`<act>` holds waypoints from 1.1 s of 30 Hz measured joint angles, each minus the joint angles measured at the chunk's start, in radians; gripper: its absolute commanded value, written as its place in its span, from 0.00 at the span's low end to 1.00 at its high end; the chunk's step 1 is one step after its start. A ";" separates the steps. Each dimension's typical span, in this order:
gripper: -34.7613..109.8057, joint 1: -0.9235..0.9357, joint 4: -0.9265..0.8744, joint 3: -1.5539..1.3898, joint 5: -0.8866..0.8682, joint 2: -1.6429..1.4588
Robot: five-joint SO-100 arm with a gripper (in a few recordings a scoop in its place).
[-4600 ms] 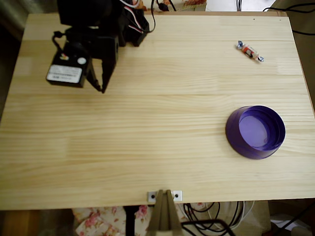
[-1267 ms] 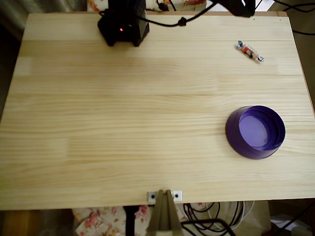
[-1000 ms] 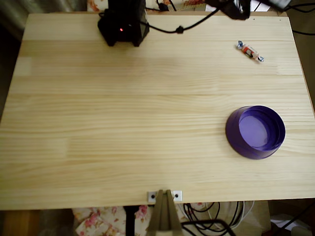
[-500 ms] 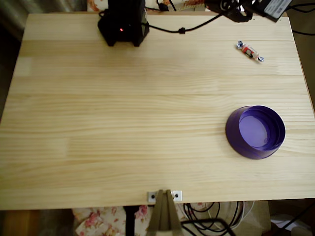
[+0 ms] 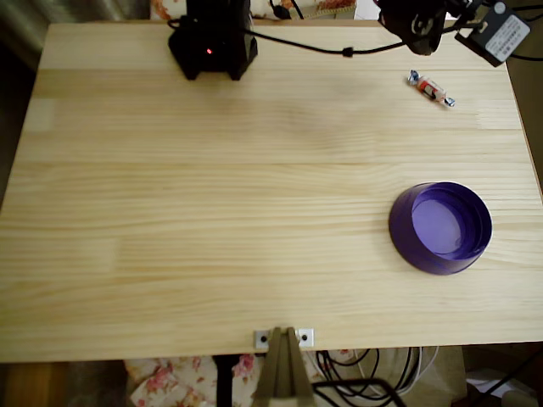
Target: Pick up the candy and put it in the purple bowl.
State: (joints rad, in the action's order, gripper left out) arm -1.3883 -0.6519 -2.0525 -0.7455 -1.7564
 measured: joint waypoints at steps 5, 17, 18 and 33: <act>0.25 -0.002 -0.029 0.048 0.054 0.026; 0.31 0.023 -0.164 0.149 0.032 0.104; 0.31 0.018 -0.167 0.158 0.031 0.120; 0.36 -0.003 -0.330 0.440 -0.109 0.371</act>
State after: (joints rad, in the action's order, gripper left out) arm -1.3913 -0.9817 -1.6122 -0.8544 -1.3852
